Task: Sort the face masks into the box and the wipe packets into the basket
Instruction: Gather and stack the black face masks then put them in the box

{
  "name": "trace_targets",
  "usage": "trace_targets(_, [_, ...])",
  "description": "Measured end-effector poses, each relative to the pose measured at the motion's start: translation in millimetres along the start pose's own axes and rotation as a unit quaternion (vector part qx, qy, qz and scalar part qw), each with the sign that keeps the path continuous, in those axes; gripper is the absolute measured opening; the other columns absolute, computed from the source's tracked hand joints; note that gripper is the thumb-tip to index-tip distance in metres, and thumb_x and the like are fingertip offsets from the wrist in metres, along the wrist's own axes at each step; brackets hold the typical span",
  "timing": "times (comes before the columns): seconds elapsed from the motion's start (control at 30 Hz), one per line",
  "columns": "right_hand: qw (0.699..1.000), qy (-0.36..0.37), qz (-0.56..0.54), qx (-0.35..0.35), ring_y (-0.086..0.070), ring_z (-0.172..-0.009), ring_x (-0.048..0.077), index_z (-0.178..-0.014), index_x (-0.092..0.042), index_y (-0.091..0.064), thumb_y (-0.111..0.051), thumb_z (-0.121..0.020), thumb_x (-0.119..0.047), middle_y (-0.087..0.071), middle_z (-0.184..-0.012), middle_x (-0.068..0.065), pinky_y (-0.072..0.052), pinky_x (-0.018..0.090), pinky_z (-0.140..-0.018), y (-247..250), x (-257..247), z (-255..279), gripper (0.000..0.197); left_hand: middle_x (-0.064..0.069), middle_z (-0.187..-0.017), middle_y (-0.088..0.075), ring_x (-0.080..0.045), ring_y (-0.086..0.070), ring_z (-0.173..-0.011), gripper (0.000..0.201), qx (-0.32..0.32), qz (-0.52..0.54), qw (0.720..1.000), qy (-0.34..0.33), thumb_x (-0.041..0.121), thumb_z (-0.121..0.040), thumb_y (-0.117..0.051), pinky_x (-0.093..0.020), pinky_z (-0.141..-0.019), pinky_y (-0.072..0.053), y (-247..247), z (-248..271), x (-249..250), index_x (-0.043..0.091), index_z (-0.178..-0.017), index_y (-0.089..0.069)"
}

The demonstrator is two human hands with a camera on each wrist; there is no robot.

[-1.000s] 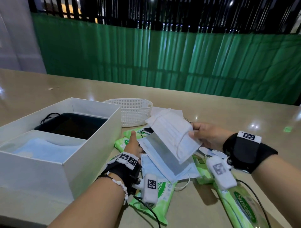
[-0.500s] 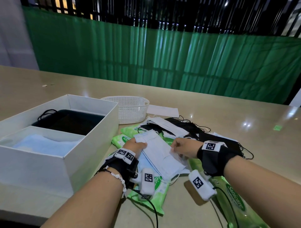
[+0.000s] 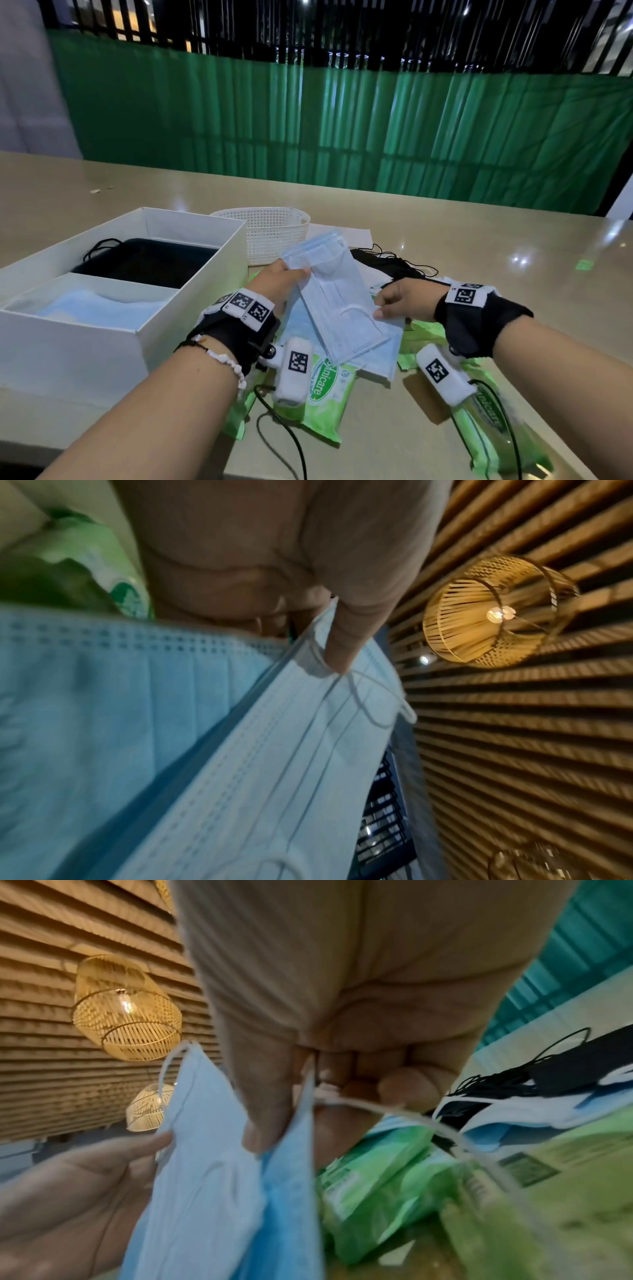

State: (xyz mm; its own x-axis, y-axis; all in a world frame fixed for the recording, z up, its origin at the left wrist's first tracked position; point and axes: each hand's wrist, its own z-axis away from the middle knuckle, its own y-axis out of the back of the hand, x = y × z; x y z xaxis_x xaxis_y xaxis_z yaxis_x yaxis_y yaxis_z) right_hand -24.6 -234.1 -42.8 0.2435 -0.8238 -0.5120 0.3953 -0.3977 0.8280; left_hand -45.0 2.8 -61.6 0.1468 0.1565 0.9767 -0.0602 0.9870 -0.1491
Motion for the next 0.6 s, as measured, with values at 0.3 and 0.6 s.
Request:
trace_targets(0.3, [0.983,-0.064,-0.123,0.119,-0.049,-0.04,0.007,-0.075,-0.012,-0.06,-0.061,-0.089,-0.008,-0.049,-0.059,-0.001,-0.045,0.017,-0.046,25.8,37.2,22.7,0.014,-0.015,-0.109,-0.063,-0.032,-0.06,-0.104,0.012,0.06,0.034,0.99,0.119,0.013,-0.094,-0.052,-0.051,-0.092,-0.048,7.2,-4.1,-17.4,0.007,-0.104,-0.057])
trace_targets(0.6, [0.817,0.025,-0.529,0.23,-0.05,-0.038,0.005,-0.076,-0.012,-0.051,-0.047,-0.093,0.0,-0.059,-0.06,0.001,-0.045,0.012,-0.039,45.1,28.0,26.1,0.021,-0.016,-0.087,-0.064,-0.027,-0.062,-0.077,0.018,0.078,0.1,0.984,0.123,0.013,-0.099,-0.041,-0.044,-0.072,-0.052,0.7,-6.0,-21.2,0.004,-0.092,-0.054])
